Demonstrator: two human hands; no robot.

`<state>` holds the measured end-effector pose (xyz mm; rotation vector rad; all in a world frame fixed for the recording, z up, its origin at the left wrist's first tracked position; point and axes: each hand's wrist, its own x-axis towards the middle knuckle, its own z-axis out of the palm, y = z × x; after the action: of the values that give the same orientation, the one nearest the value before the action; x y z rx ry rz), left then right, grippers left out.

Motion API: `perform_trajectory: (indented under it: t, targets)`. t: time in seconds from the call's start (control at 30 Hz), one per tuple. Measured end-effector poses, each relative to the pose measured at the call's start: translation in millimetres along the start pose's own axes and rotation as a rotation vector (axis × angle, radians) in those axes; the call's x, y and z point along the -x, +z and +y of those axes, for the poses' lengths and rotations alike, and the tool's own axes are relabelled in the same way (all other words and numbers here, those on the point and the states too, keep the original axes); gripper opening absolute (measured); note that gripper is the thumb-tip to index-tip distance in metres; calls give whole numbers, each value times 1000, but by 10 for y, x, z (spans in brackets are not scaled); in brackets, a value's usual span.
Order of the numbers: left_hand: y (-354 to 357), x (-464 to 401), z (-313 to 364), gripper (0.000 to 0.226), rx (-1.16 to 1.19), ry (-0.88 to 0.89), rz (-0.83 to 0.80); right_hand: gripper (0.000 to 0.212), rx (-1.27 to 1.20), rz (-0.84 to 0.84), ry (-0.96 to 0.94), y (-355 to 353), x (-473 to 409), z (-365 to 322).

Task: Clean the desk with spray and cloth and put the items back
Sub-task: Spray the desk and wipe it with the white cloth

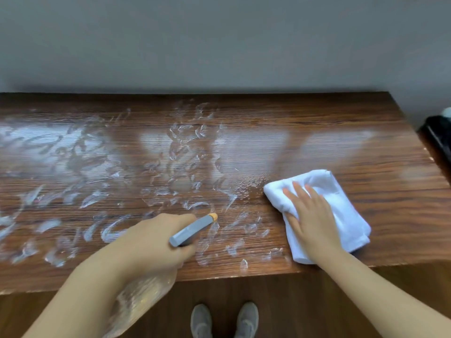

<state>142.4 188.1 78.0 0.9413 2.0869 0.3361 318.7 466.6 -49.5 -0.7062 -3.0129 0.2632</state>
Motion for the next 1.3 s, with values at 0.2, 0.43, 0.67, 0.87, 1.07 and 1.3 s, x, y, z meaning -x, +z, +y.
perform_trajectory:
  t: [0.2, 0.43, 0.67, 0.87, 1.07, 1.3]
  targets:
    - [10, 40, -16, 15, 80, 29, 10, 55, 76, -41, -117, 96, 202, -505]
    - [-54, 47, -53, 9, 135, 43, 54, 52, 49, -82, -89, 143, -765, -940]
    - [-61, 127, -94, 12, 157, 33, 64, 52, 78, -68, 15, 82, -1191, -739]
    - [-4, 163, -42, 4, 178, 43, 55, 54, 44, -68, -61, 58, -425, -476]
    - [62, 199, 41, 8, 229, 52, 63, 52, 64, -1, -115, 110, 377, -569]
    - [151, 227, 71, 7, 213, 15, -52, 54, 56, -1, -119, 168, 93, -666]
